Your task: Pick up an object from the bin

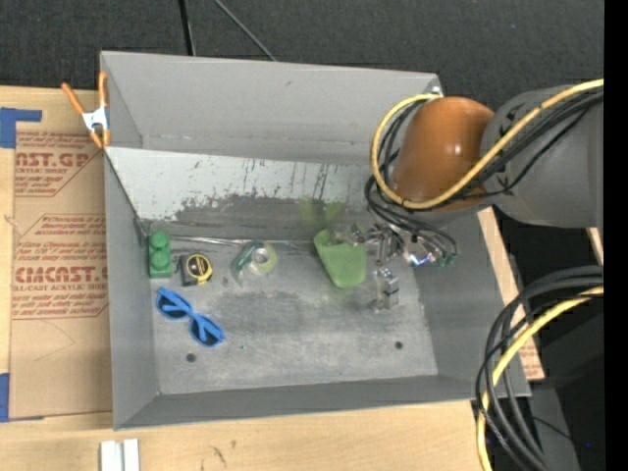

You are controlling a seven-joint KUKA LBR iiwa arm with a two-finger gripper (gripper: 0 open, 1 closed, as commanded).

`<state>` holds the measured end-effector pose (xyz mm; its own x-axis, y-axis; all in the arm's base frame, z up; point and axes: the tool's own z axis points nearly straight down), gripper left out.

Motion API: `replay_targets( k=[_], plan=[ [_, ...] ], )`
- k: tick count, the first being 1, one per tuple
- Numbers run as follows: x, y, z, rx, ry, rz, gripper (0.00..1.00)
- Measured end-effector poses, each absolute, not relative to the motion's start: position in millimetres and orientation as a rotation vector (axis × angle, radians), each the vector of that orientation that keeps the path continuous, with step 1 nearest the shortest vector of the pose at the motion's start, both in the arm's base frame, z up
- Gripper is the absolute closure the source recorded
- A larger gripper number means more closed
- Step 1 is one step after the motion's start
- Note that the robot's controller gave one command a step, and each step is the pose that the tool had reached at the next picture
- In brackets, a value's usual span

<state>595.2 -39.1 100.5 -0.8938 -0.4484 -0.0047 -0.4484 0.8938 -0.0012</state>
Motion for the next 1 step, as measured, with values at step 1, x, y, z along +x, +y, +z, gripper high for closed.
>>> replay_targets(
  k=[1],
  plan=[
    [593.1, -32.0, 107.7, -0.126, 3.136, 0.002, 0.0]
  ],
)
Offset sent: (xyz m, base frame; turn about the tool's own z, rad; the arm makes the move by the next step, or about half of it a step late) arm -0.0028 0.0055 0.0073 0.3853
